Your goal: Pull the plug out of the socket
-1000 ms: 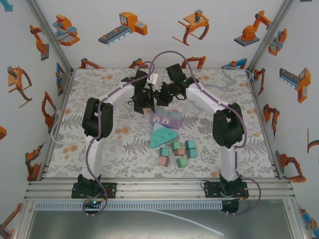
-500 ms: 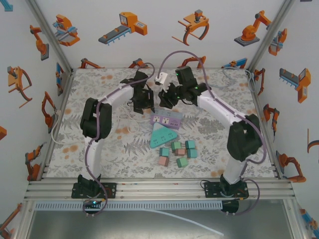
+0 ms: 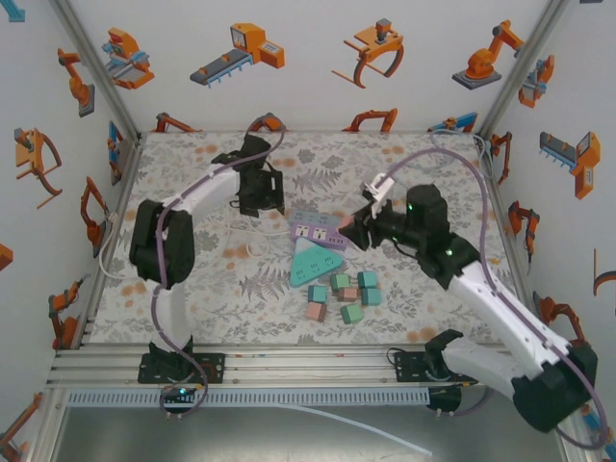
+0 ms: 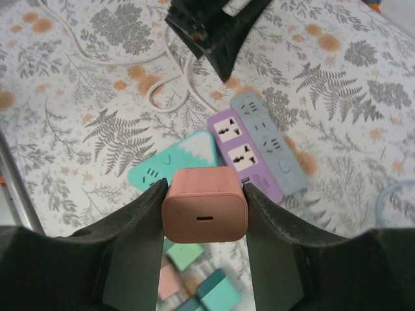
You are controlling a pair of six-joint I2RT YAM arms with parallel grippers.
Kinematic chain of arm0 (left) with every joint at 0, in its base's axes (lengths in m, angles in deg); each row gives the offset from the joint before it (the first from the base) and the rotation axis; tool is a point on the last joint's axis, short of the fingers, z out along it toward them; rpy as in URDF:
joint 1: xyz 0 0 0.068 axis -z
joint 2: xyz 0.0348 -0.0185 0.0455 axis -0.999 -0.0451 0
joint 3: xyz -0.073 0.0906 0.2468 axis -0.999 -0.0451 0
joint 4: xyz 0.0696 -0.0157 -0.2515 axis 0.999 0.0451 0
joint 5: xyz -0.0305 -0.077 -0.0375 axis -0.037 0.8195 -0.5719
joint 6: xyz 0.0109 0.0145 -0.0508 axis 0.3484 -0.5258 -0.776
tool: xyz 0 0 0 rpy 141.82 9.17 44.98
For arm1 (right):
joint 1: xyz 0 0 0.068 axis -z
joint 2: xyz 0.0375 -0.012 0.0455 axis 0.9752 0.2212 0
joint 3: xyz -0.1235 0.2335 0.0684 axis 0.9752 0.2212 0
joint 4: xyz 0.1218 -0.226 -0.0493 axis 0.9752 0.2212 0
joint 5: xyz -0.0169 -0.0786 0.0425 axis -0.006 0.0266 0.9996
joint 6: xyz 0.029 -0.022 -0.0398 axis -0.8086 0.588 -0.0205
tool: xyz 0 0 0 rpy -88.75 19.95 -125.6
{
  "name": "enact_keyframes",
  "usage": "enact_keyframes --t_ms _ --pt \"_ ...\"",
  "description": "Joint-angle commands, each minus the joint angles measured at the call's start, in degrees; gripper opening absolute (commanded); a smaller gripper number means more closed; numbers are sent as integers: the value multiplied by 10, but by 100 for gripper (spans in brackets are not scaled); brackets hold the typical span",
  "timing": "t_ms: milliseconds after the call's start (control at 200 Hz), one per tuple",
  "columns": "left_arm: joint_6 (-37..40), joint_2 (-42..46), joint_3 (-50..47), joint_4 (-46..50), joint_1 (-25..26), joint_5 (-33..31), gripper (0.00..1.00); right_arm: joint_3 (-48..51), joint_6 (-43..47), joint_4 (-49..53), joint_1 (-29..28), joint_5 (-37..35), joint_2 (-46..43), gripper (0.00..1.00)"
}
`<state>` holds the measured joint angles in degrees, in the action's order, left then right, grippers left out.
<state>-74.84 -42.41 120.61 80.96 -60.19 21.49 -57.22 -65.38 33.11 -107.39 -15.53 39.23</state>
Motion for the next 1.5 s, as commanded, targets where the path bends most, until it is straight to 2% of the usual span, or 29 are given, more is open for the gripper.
enact_keyframes --t_ms 0,170,305,406,516,651,686,811,946,1056,1187,1362,1497 --pt "24 106 -47 -30 11 29 69 63 -85 3 2 -36 -95 4" --pt "30 264 -179 -116 23 124 72 166 -169 60 1 -69 -274 4" --pt "26 370 -257 -156 43 160 73 225 -222 124 2 -98 -399 4" --pt "35 439 -300 -173 66 195 74 263 -291 146 2 -109 -462 3" --pt "52 506 -343 -190 108 232 82 303 -397 150 1 -116 -497 3" --pt "60 567 -374 -185 161 236 89 314 -521 182 1 -144 -482 0" --pt "60 576 -379 -181 169 235 93 310 -549 197 1 -150 -469 0" --pt "61 592 -385 -158 187 219 100 275 -594 270 2 -161 -395 0" --pt "71 601 -396 -156 196 226 97 213 -616 373 1 -174 -268 0" --pt "93 602 -395 -126 200 225 97 196 -636 382 1 -155 -207 0" --pt "106 605 -396 -106 200 210 97 223 -694 352 0 -162 -218 0" --pt "107 616 -407 -108 200 191 97 304 -850 279 0 -180 -282 0" --pt "113 618 -412 -107 200 182 97 336 -904 277 0 -192 -306 0"
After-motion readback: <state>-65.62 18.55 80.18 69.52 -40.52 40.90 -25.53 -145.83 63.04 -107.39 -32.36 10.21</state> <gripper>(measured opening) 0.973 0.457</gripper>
